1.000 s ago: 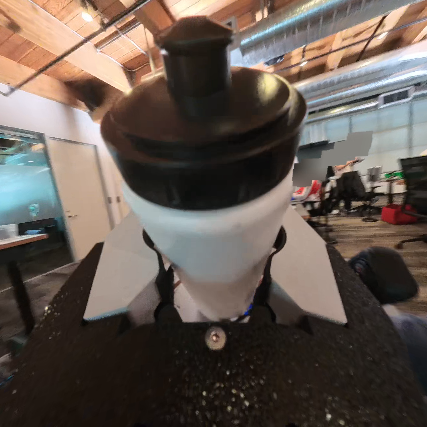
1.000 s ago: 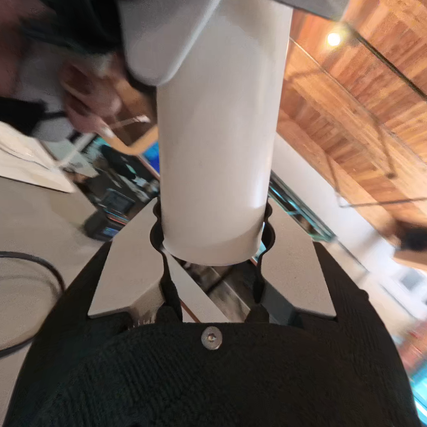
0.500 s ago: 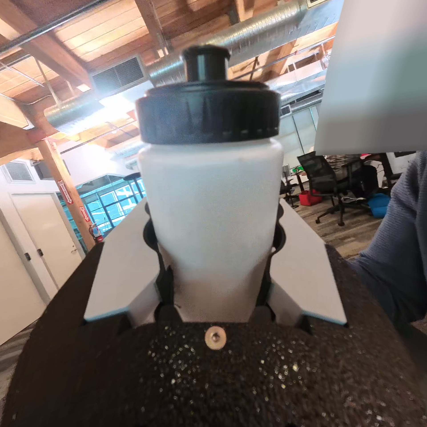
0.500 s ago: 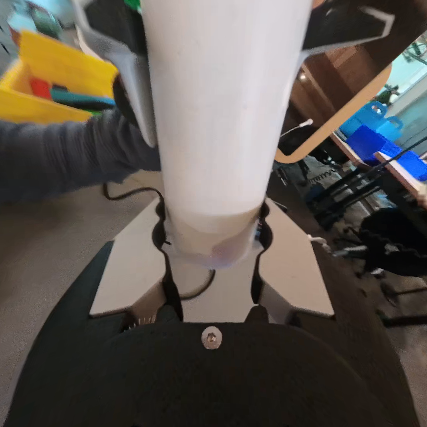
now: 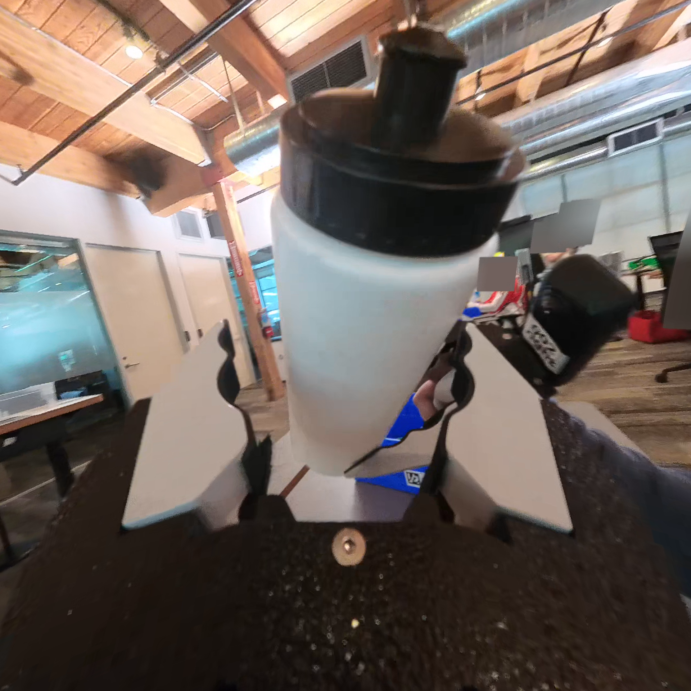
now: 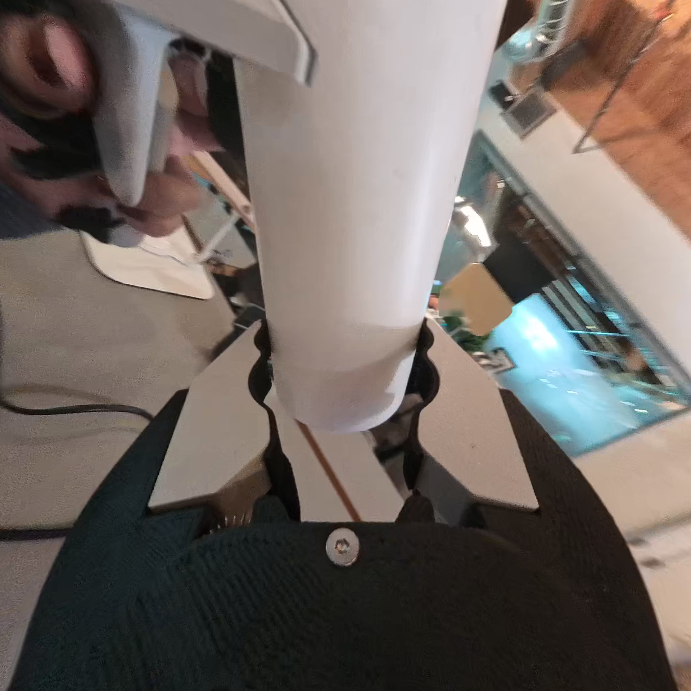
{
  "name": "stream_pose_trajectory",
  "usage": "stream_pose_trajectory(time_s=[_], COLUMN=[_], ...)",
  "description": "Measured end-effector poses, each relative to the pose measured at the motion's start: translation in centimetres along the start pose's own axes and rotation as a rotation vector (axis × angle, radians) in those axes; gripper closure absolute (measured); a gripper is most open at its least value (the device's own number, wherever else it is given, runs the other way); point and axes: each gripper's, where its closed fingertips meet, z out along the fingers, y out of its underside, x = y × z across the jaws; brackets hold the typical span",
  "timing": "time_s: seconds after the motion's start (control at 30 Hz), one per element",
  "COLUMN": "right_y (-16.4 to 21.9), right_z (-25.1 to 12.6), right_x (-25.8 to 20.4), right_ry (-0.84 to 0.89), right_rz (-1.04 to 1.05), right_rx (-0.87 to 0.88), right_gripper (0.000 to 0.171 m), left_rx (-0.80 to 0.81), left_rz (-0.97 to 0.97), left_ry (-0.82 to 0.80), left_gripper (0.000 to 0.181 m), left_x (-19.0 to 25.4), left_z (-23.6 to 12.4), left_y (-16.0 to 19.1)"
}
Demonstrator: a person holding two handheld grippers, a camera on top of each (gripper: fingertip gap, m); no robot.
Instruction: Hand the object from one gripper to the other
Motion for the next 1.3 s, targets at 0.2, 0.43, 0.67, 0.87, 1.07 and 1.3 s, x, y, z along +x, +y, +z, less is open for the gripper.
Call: stream_pose_trajectory(time_s=[0.2,0.43,0.67,0.87,1.07,1.3], right_y=[-0.8,-3.1,-7.8,-7.4,-9.5,-9.3], right_z=[0.0,-0.4,-2.8,-3.1,-4.1,-4.5], right_x=[2.0,0.8,-0.4,0.3,-2.1,-1.9], right_ry=[0.267,0.258,-0.147,-0.465,-0.935,-0.893], right_rz=[-0.316,-0.386,0.324,0.938,1.334,1.237], right_rx=[-0.07,0.063,0.402,0.406,0.471,0.504], right_gripper=[0.092,0.092,0.085,0.061,0.071,0.079], left_rx=[0.191,0.378,0.601,0.747,0.766,0.688], left_rz=[0.015,-0.109,-0.363,-0.445,-0.491,-0.593], left_ry=[-0.202,-0.155,0.048,0.144,0.223,0.221], left_gripper=[0.068,0.084,0.084,0.084,0.083,0.087], left_x=[-1.1,-1.4,-2.3,-2.2,-1.5,-2.7], left_z=[-0.3,-2.0,-4.9,-6.4,-6.0,-5.3], left_y=[-1.5,-3.5,-5.7,-7.0,-6.7,-5.7])
